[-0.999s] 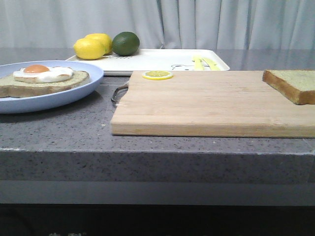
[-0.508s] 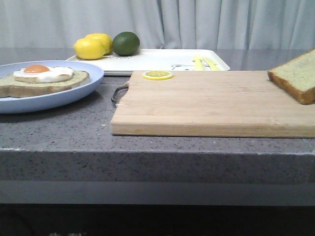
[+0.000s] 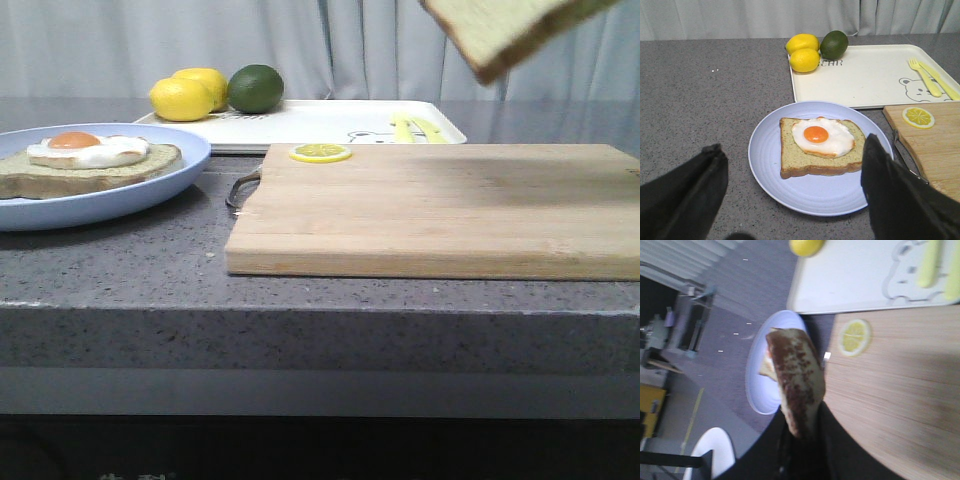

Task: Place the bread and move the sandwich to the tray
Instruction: 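Lift the bread slice with the right gripper toward the blue plate, then lay the bread slice on the fried egg toast and open the right gripper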

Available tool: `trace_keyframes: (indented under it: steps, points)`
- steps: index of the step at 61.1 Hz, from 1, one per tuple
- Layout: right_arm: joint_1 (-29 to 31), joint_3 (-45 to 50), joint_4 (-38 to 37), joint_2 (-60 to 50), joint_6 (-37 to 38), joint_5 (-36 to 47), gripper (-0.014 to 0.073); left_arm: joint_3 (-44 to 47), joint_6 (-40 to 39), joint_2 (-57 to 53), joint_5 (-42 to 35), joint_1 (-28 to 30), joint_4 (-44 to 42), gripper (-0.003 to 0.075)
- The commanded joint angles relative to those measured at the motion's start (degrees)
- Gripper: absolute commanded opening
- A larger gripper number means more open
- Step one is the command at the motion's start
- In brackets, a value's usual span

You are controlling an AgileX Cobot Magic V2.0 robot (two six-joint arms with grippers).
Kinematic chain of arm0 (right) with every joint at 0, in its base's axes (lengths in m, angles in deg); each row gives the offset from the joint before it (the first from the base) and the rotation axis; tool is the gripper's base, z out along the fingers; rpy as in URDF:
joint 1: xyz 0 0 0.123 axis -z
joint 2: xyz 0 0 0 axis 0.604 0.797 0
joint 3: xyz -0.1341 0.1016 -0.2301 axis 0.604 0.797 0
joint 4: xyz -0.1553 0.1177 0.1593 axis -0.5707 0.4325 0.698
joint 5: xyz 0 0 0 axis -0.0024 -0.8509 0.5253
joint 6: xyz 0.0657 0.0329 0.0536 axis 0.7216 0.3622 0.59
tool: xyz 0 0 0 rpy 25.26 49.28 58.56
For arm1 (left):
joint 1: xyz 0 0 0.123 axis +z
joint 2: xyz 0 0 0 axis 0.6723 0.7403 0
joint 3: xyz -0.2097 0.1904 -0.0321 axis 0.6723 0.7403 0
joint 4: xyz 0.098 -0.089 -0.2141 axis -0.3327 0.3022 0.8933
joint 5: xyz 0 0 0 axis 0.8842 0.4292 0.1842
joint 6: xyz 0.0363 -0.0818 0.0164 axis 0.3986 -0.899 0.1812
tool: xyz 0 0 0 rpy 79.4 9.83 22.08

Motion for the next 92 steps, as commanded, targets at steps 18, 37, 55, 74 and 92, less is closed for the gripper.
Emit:
trace_keyframes:
  steps: [18,37,55,74,92]
  points:
    - [-21.9,-1.3,16.5,-2.1,-0.6,9.8,-0.0064,-1.6,0.0,0.7,-4.3,-0.4,-0.1,0.0544]
    - [-42.4,-1.3,28.4,2.4,-0.6,34.7,-0.0064,-1.6,0.0,0.7,-4.3,-0.4,-0.1,0.0544]
    - [-49.3,-4.4,40.4,11.3,-7.0,40.0,-0.0064,-1.6,0.0,0.7,-4.3,-0.4,-0.1,0.0544]
    - [-55.0,-15.6,40.4,21.6,0.5,49.0,-0.0064,-1.6,0.0,0.7,-4.4,-0.4,-0.1,0.0544]
    - [-56.3,-20.4,40.4,28.3,8.2,54.7,-0.0064,-1.6,0.0,0.7,-4.4,-0.4,-0.1,0.0544]
